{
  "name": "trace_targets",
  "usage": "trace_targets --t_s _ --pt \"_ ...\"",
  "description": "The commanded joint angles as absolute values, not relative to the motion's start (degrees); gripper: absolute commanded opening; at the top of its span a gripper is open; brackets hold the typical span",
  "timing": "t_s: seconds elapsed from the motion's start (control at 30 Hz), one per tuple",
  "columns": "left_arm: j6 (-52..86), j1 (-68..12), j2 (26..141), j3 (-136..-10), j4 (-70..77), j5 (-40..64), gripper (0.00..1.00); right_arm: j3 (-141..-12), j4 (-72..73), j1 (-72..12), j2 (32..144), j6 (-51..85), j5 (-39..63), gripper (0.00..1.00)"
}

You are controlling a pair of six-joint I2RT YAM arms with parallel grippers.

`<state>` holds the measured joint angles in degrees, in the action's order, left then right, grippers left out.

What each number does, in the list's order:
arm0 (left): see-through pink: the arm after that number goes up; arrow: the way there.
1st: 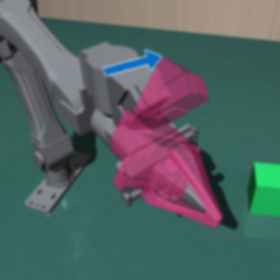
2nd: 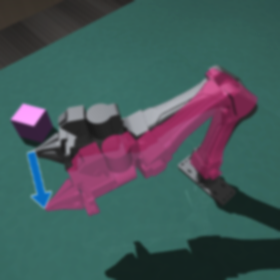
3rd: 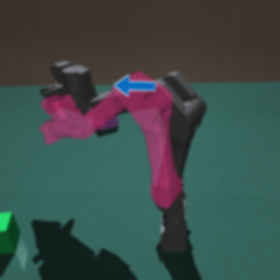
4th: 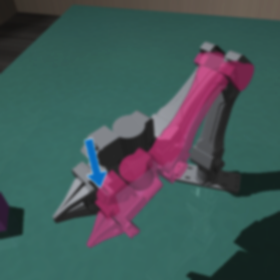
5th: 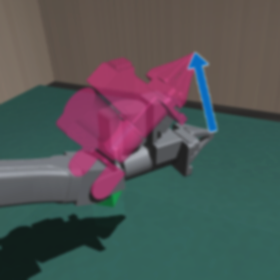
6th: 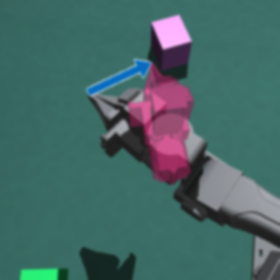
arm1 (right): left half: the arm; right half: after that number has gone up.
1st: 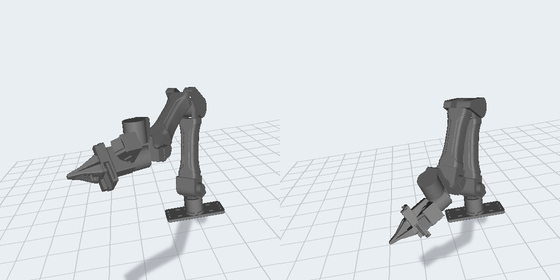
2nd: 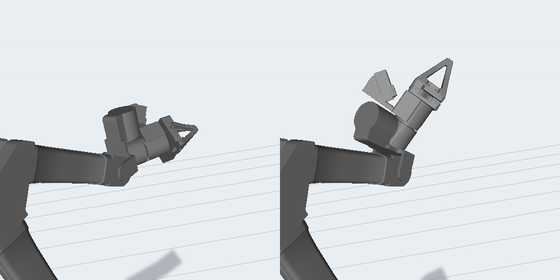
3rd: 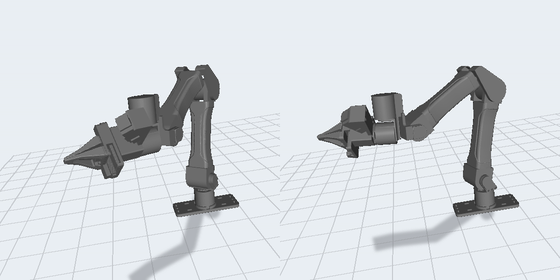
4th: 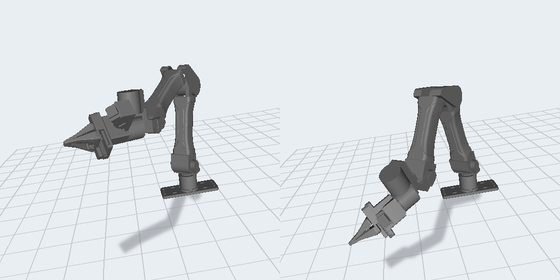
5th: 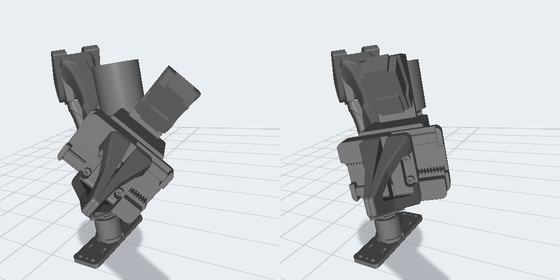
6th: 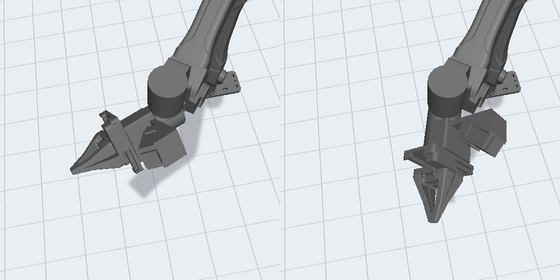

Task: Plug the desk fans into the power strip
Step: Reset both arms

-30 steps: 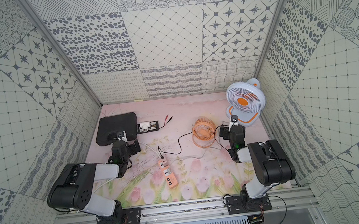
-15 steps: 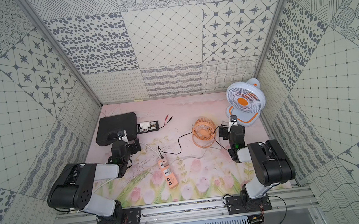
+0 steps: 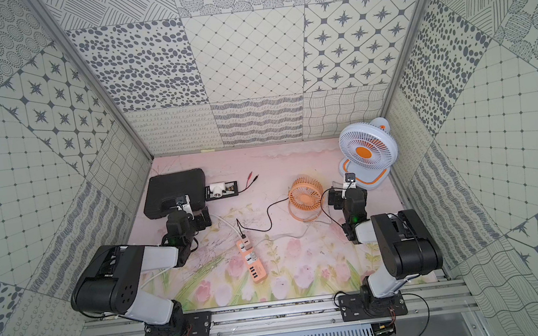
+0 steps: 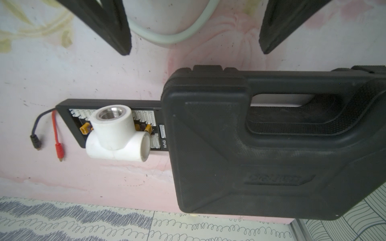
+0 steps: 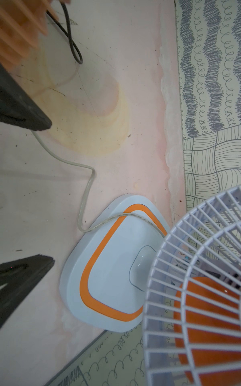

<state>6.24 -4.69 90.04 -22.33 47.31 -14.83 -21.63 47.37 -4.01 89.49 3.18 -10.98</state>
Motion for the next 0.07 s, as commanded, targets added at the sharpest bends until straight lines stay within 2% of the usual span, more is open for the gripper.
trace_targets --t_s 0.0,0.03 --pt "5.34 -4.26 90.08 -22.49 50.59 -13.89 0.99 -22.40 49.79 -3.77 88.78 2.88 -10.54 0.97" --pt "5.36 -4.25 90.03 -22.51 50.55 -13.89 0.99 -22.38 49.73 -3.82 88.78 2.90 -10.54 0.97"
